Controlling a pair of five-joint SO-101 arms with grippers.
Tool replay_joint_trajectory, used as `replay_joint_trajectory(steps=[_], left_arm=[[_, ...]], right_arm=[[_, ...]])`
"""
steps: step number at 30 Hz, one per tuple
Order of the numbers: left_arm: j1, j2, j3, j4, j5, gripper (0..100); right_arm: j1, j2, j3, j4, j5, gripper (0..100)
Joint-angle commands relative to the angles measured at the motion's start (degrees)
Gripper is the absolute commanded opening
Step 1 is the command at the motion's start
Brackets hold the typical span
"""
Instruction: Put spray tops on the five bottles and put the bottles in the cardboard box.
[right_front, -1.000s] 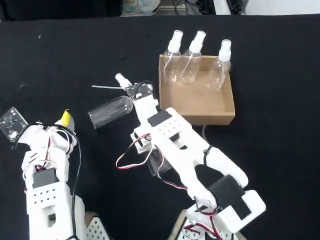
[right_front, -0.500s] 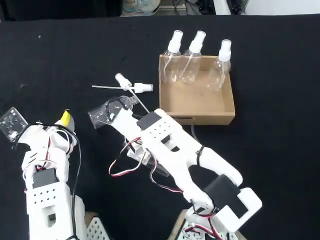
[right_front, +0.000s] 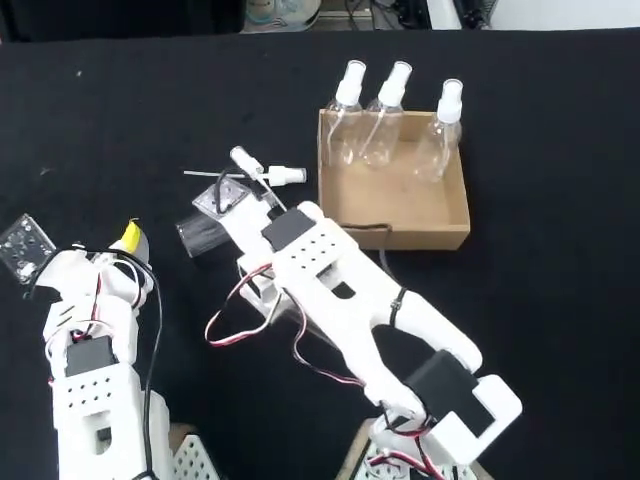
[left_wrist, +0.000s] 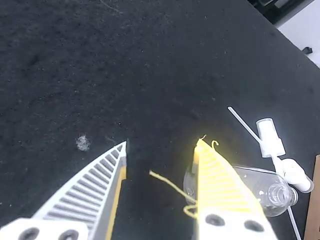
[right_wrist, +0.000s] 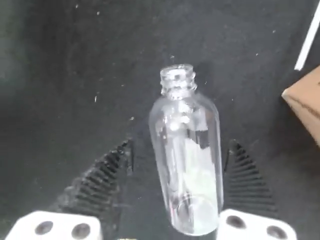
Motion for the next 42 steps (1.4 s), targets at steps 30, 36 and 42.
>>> replay_joint_trajectory(steps=[30,36,42], left_arm=[[-0.3,-0.6,-1.5,-1.3,0.4,21],[-0.2,-0.6,-1.5,-1.3,0.4,21],[-0.4,-0.6,-1.5,-1.3,0.4,21]], right_arm=[[2.9,5.9,-0.7,-15.3,-1.9,15.1],[2.3,6.5,-5.8,-5.5,-1.8,31.1],[2.2,6.5,-8.6,-0.4,1.8,28.9]])
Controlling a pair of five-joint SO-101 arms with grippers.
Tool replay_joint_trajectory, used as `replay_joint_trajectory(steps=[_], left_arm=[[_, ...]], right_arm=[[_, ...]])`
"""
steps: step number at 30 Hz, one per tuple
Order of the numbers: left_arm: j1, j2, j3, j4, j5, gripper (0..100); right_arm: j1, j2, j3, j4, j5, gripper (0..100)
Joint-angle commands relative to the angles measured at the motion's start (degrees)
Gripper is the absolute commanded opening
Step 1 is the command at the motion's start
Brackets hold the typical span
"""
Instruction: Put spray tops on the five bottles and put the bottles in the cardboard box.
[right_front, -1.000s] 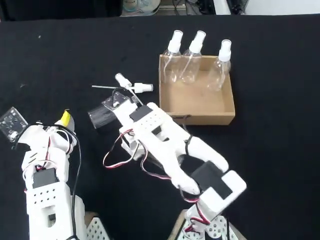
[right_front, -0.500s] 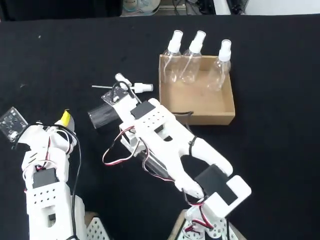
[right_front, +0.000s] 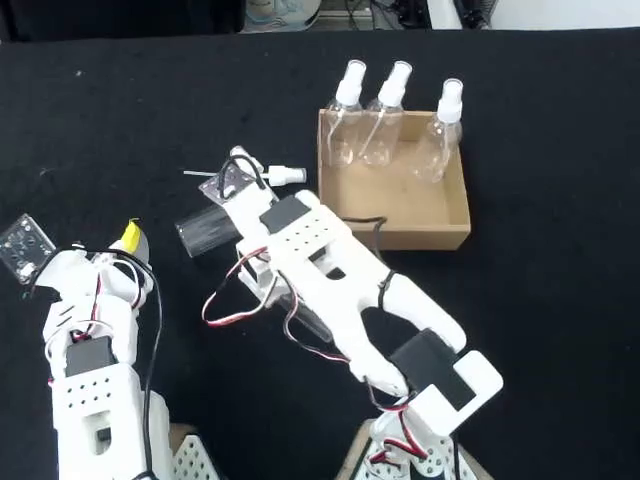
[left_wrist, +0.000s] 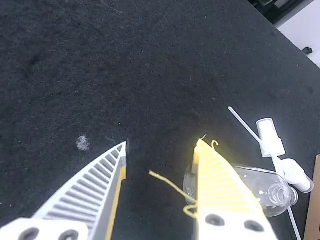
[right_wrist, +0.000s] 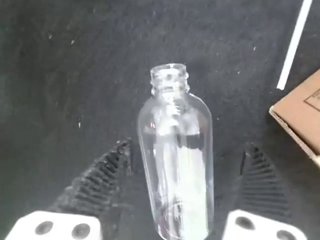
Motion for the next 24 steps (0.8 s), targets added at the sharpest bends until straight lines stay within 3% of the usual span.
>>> replay_joint_trajectory(steps=[1,6,12,19,24], left_arm=[[-0.4,-0.6,-1.5,-1.3,0.4,21],[-0.5,-0.6,-1.5,-1.3,0.4,21],[-0.5,-0.6,-1.5,-1.3,0.4,21],[-0.5,-0.6,-1.5,-1.3,0.4,21],[-0.5,-0.6,-1.5,-1.3,0.4,21]], right_arm=[[-0.3,-0.7,-3.1,2.2,2.2,28.9],[-0.4,0.7,1.1,-2.7,2.6,28.9],[-0.3,5.4,1.1,-5.9,8.9,28.4],[0.1,4.0,1.0,-8.4,8.6,1.6],[0.1,-8.8,3.6,-4.6,4.0,1.8]])
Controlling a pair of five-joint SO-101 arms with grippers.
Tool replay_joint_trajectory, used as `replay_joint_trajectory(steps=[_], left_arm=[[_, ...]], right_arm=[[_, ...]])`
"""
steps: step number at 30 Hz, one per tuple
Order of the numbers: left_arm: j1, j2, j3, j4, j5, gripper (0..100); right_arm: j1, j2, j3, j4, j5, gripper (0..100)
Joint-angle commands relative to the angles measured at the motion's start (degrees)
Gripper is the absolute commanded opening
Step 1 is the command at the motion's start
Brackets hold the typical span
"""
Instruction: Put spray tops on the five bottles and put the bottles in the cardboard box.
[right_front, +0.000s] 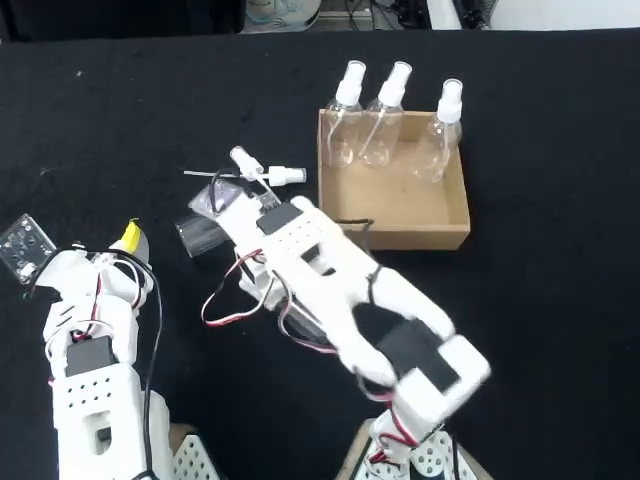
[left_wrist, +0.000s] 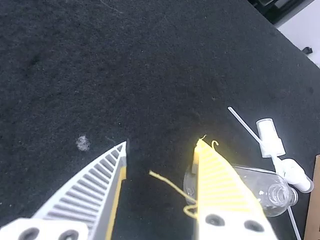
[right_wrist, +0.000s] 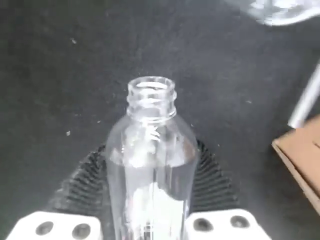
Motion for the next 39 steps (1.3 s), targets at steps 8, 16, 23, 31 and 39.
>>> replay_joint_trajectory(steps=[8,16,23,31,39], left_arm=[[0.0,-0.6,-1.5,-1.1,0.3,21],[3.0,0.0,-7.5,7.8,-3.3,21],[7.1,0.1,-14.5,13.5,-13.1,21],[7.3,15.6,-29.6,19.7,-23.1,22],[7.3,47.6,-57.0,21.7,-23.4,21]], right_arm=[[8.6,-39.3,12.1,2.5,-3.8,1.8],[17.3,-60.2,15.6,3.0,-3.8,1.9],[17.8,-65.2,21.9,-0.1,-4.1,2.1],[17.5,-65.4,27.6,-4.7,-4.2,1.8],[17.7,-65.4,33.5,-11.6,-9.5,1.8]])
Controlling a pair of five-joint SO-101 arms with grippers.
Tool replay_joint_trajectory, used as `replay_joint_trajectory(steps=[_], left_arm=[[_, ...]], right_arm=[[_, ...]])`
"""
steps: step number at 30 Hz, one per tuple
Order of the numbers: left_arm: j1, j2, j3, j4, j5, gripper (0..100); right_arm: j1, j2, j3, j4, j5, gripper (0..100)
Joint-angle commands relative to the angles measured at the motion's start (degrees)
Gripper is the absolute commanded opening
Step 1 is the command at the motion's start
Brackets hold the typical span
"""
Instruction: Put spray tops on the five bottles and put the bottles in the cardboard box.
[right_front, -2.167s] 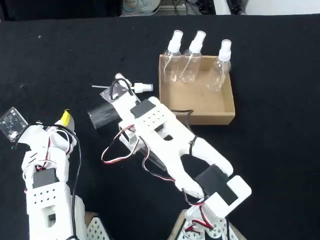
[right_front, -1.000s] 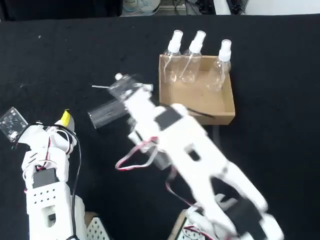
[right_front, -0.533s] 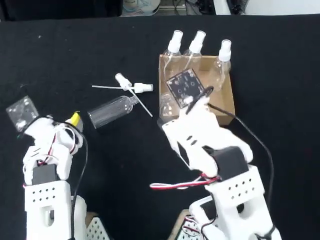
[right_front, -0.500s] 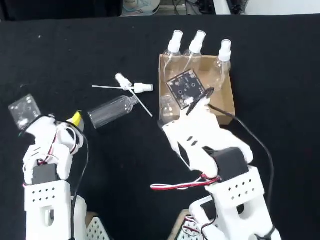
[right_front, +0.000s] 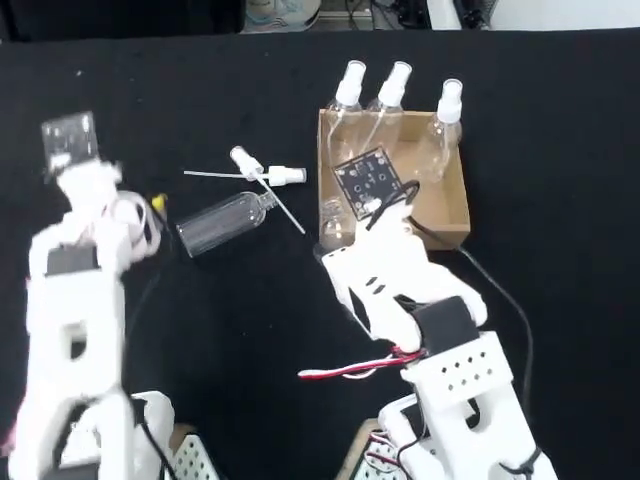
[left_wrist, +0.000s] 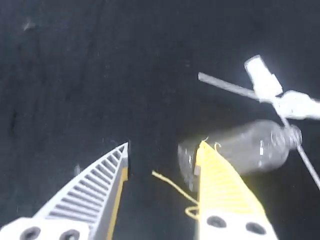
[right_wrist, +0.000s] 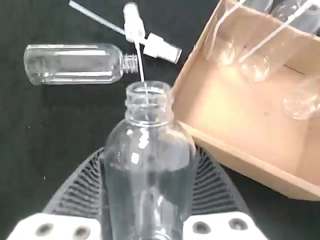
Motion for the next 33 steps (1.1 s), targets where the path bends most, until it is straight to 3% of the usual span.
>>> replay_joint_trajectory(steps=[1,7,10,15,26,33], left_arm=[[0.7,18.2,-20.2,0.9,-0.8,22],[5.0,41.5,-45.8,14.7,-2.8,22],[6.3,50.9,-59.8,21.9,-0.1,22],[7.3,64.4,-77.5,26.1,0.8,22],[9.5,81.1,-100.3,36.1,-26.9,21],[12.4,86.3,-107.5,44.5,-36.4,21]], right_arm=[[0.5,-1.9,1.7,-5.3,-2.3,1.8],[0.4,-1.9,4.3,-7.8,-2.9,1.8],[0.4,-1.9,5.3,-8.1,-2.9,1.8],[0.4,-1.9,5.4,-8.1,-2.9,1.8],[0.3,-1.9,6.3,-8.1,-2.9,1.8],[0.3,-1.9,6.3,-8.1,-2.9,1.8]])
